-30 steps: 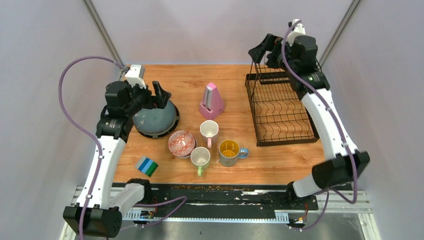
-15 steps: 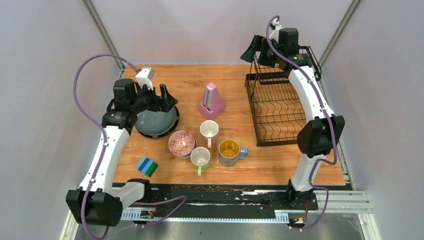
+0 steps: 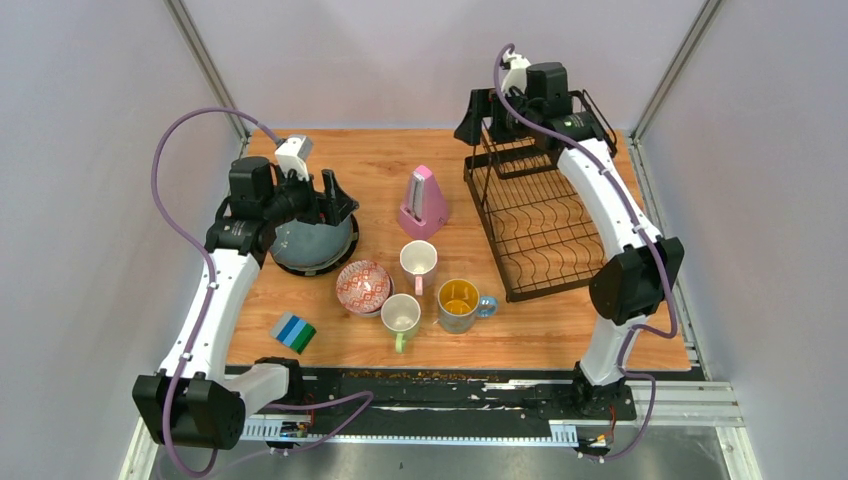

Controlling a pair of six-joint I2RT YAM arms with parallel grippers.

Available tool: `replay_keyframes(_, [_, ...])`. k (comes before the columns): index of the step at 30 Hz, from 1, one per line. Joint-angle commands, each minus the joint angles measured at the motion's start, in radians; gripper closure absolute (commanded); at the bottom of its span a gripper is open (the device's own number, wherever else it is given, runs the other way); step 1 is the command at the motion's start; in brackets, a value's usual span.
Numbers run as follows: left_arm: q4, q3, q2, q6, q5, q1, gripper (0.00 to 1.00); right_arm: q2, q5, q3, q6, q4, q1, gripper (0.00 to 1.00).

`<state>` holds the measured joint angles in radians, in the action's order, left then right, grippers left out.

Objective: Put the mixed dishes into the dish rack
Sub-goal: Move the dish rack to the center of the board.

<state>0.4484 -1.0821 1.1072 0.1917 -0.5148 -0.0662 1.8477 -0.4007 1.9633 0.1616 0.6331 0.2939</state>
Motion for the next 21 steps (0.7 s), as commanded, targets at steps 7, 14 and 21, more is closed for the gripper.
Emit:
replay_keyframes(7, [0.006, -0.011, -0.017, -0.008, 0.057, -0.004, 0.00, -0.165, 0.017, 0.149, 0.034, 0.021, 0.033, 0.05])
replay_keyframes(14, [-0.021, 0.014, -0.041, 0.028, 0.148, -0.004, 0.00, -0.206, 0.018, -0.140, 0.089, -0.012, 0.240, 0.10])
replay_keyframes(21, [-0.034, 0.027, -0.062, 0.052, 0.211, -0.004, 0.00, -0.117, 0.117, -0.207, 0.145, 0.005, 0.312, 0.07])
